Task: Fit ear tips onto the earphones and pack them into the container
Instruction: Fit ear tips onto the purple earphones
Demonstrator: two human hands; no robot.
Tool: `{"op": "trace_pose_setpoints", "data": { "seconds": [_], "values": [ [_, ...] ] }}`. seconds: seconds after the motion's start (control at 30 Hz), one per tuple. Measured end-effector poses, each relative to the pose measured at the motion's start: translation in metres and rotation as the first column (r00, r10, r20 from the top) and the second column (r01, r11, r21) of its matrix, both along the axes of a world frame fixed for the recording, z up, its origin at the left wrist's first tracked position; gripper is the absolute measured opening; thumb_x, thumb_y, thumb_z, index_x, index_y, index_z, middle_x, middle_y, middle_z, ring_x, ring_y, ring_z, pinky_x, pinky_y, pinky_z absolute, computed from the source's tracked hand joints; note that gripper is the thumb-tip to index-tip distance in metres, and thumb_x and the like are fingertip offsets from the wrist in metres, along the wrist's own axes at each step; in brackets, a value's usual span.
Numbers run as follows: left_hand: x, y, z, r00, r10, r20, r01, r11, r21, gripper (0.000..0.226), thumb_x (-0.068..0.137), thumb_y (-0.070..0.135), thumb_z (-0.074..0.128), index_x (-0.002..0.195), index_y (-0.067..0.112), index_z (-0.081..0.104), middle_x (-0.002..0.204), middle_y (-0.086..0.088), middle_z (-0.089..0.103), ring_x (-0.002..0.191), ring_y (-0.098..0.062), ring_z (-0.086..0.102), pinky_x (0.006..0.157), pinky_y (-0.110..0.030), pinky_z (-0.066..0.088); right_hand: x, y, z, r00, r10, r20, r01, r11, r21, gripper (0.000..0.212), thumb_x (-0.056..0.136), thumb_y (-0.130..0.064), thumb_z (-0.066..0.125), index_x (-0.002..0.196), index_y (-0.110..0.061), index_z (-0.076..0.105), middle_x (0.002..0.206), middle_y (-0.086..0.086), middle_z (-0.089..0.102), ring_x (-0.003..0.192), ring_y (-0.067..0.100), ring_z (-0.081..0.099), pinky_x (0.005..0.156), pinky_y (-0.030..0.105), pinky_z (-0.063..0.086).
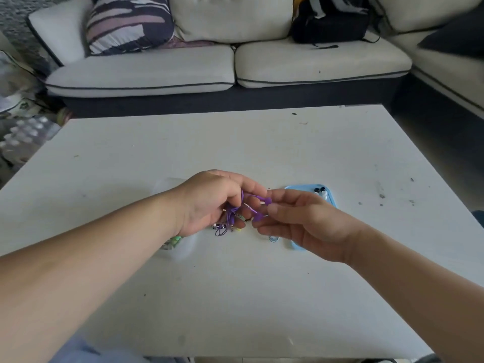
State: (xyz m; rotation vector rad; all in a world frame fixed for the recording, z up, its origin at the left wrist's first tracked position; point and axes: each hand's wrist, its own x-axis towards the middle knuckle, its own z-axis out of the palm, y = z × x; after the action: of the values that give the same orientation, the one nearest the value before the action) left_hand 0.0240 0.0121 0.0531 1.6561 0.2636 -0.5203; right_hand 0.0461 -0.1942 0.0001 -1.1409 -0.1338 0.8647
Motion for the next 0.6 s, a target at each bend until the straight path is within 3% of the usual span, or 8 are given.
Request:
{"op": "trace_pose_setpoints", "data": {
  "seconds": [0.13,0.23,0.33,0.47,0.6],
  "values": [
    [0.0,-0.003,-0.006,1.0,0.015,0.006,-0.016,1.0,0.022,0.029,0.092,-0.008,0.052,0.099,0.002,0.079,0.084,-0.016,0.072,0.068,-0.024,0.064,0.075,-0.041,0.056,-0.004,0.005,-0.007,0.998,-0.038,-0.043,0.039,0.999,0.017,0.028,0.101,-0.007,0.054,0.123,0.003,0.067,0.11,0.02,0.072,0.097,0.024,0.072,0.085,0.031,0.061],
    [-0.002,-0.003,-0.01,0.998,-0.057,0.017,0.055,0.992,0.11,0.014,0.092,0.001,0.067,0.102,0.003,0.076,0.079,-0.014,0.071,0.068,-0.022,0.065,0.076,-0.04,0.055,-0.007,0.006,-0.012,0.999,-0.002,-0.051,0.001,1.0,-0.017,0.027,0.102,-0.012,0.056,0.122,0.003,0.068,0.111,0.019,0.07,0.097,0.022,0.07,0.086,0.03,0.059],
    [-0.002,-0.004,-0.012,0.994,-0.11,0.014,0.108,0.986,0.13,0.015,0.091,0.004,0.071,0.106,0.005,0.074,0.077,-0.011,0.072,0.068,-0.021,0.065,0.069,-0.035,0.055,-0.007,0.002,-0.014,0.996,0.006,-0.089,-0.01,0.999,-0.044,0.03,0.102,-0.014,0.058,0.122,0.007,0.067,0.112,0.019,0.069,0.096,0.02,0.07,0.085,0.028,0.059],
    [-0.002,-0.011,-0.016,0.975,-0.185,0.12,0.157,0.966,0.207,0.025,0.087,-0.002,0.071,0.106,0.015,0.077,0.076,-0.007,0.071,0.062,-0.016,0.063,0.059,-0.027,0.052,-0.006,-0.005,-0.014,0.986,-0.035,-0.161,0.028,0.999,-0.043,0.033,0.097,-0.015,0.063,0.118,0.009,0.068,0.109,0.021,0.07,0.091,0.021,0.071,0.082,0.027,0.06],
    [0.001,-0.02,-0.018,0.944,-0.279,0.178,0.203,0.912,0.357,0.011,0.091,0.013,0.075,0.096,0.023,0.08,0.07,-0.002,0.072,0.056,-0.009,0.061,0.052,-0.024,0.05,-0.007,-0.009,-0.012,0.978,-0.068,-0.195,0.058,0.997,-0.052,0.023,0.095,-0.019,0.064,0.097,-0.001,0.078,0.097,0.018,0.071,0.083,0.021,0.073,0.077,0.027,0.062]
  ]
}}
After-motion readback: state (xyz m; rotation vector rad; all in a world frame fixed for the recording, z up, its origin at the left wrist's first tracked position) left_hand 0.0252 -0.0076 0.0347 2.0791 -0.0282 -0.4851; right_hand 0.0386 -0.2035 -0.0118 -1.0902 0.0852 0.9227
